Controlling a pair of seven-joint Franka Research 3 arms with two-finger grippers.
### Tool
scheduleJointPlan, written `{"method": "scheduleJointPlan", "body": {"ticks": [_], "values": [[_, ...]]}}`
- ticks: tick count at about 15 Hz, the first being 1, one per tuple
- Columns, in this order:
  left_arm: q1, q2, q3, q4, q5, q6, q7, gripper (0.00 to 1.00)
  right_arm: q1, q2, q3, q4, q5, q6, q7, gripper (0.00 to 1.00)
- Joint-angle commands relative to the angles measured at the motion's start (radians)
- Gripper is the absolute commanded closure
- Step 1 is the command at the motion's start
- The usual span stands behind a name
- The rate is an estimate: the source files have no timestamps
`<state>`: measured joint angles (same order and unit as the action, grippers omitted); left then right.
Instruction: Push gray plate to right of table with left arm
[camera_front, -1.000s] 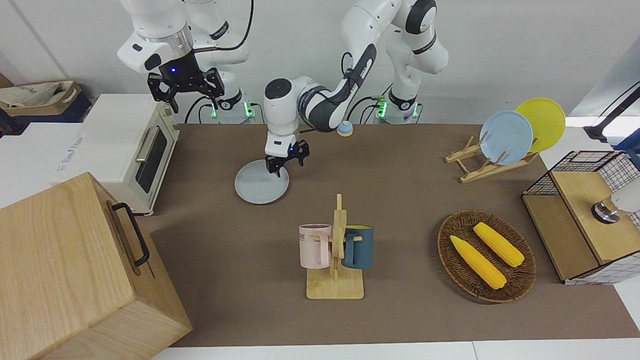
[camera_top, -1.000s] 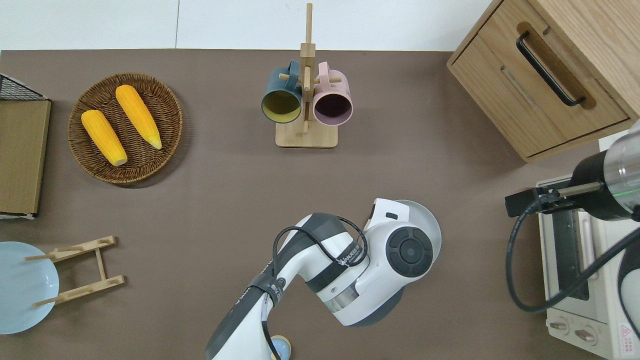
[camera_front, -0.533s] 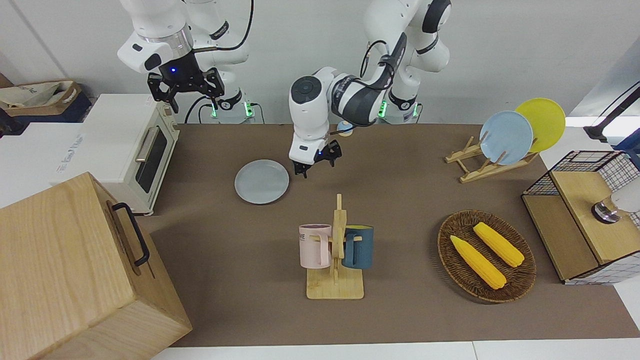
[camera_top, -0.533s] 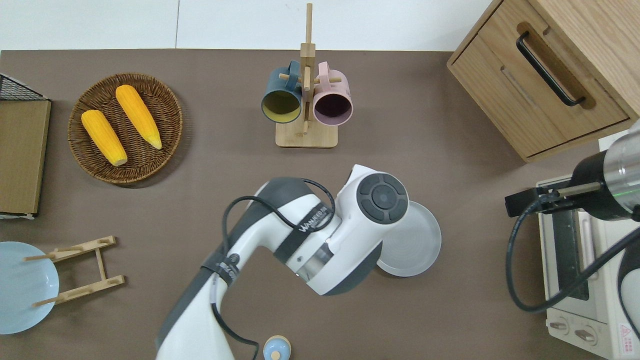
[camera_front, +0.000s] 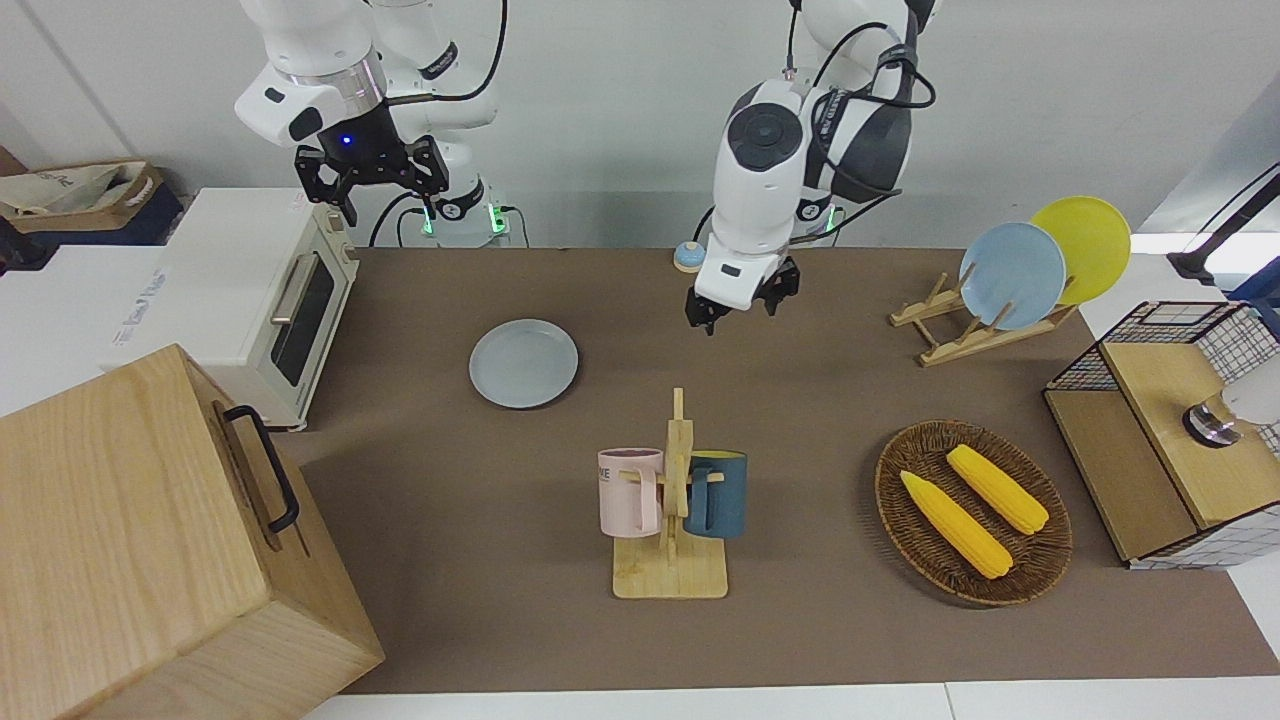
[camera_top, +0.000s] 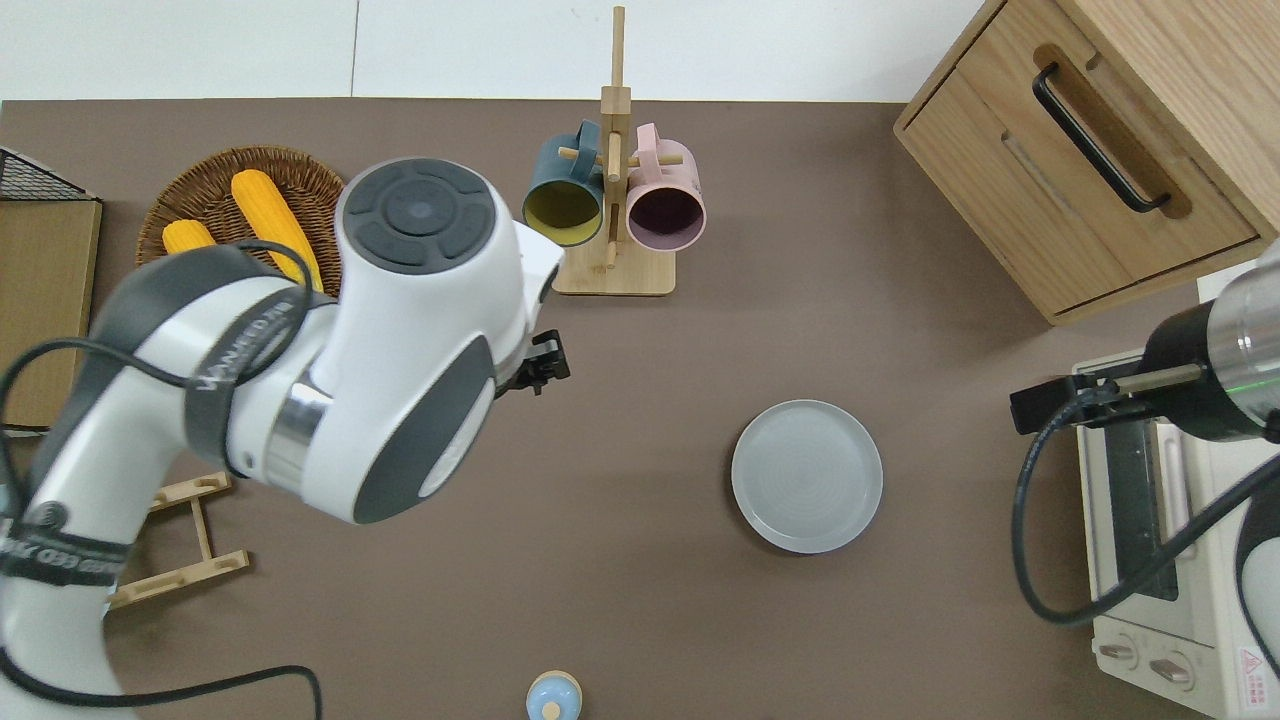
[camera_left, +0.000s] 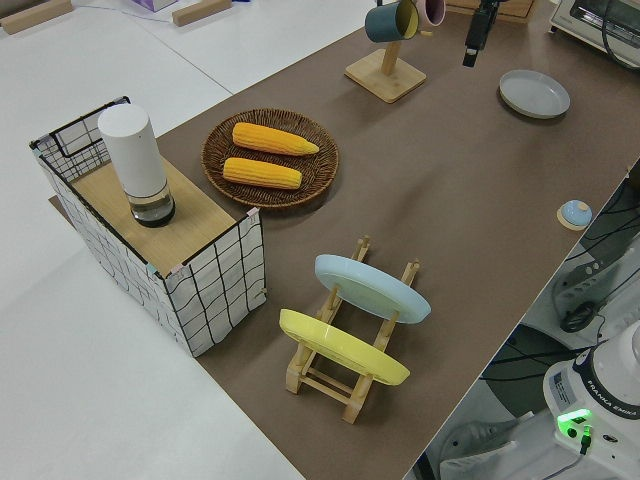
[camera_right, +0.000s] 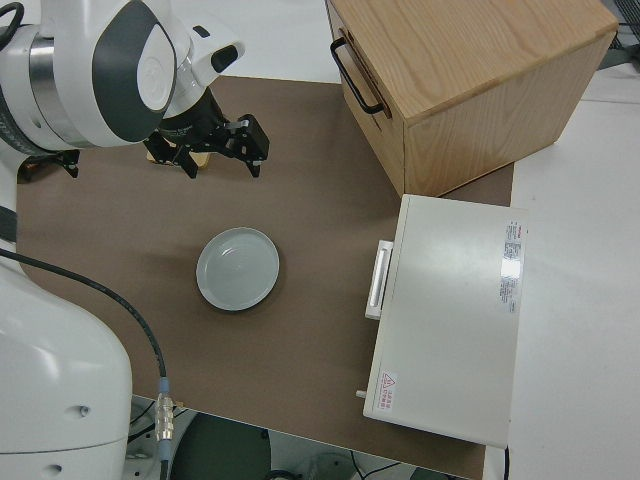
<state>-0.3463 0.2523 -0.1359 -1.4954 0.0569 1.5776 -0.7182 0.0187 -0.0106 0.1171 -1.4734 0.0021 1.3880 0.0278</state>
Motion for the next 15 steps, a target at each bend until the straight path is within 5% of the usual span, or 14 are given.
{"method": "scheduleJointPlan", "body": {"ticks": [1,9,15], "values": [[0.076,-0.062,-0.004,-0.008,-0.008,-0.077,0.156,0.00,-0.020,-0.006,0.015,0.004,0.010,-0.012,0.000,0.017],[0.331,-0.139,-0.005,-0.008,-0.017,-0.096,0.620,0.00,-0.020,-0.006,0.013,0.004,0.010,-0.012,0.000,0.017],[0.483,-0.145,-0.001,-0.009,-0.035,-0.067,0.841,0.00,-0.020,-0.006,0.013,0.004,0.010,-0.012,0.000,0.017]]}}
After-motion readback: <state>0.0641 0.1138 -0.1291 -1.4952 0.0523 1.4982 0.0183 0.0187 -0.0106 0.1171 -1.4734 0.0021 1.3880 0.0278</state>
